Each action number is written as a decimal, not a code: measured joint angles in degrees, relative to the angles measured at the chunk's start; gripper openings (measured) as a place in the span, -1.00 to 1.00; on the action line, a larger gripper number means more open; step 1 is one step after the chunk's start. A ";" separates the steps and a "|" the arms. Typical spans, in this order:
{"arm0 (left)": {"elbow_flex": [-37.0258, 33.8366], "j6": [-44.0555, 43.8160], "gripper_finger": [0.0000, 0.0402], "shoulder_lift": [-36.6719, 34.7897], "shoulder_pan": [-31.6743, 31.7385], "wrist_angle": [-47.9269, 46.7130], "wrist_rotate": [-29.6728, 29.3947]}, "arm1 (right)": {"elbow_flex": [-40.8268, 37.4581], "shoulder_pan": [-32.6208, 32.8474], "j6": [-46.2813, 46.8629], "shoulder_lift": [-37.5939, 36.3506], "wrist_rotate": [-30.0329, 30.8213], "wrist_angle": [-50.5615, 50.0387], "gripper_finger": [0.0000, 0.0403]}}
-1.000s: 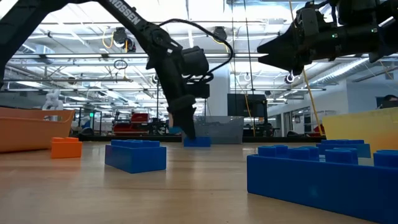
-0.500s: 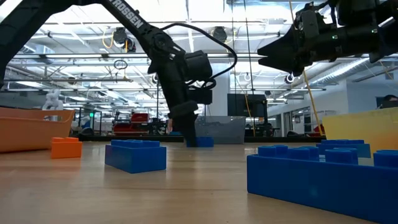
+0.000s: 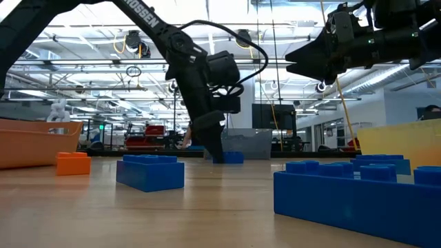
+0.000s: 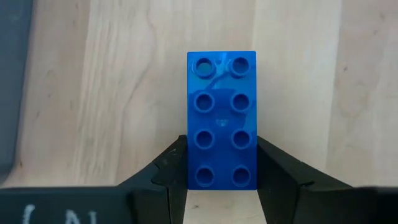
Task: Sort & place blocks by color
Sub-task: Put the blue game piece into the black bin
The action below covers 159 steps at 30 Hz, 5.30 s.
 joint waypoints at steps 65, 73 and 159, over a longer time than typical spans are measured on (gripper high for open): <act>2.58 -3.66 0.52 -10.86 11.82 9.51 -5.96 | 0.00 -0.02 -1.05 -0.02 0.20 0.52 0.12; 2.29 -8.33 0.36 -10.86 6.23 14.73 -5.78 | 0.00 -0.02 -1.46 -0.02 0.20 -1.20 0.12; -17.18 -8.13 0.04 -18.40 -8.53 47.46 5.55 | -0.01 -0.05 2.36 -0.04 -5.72 -10.70 0.12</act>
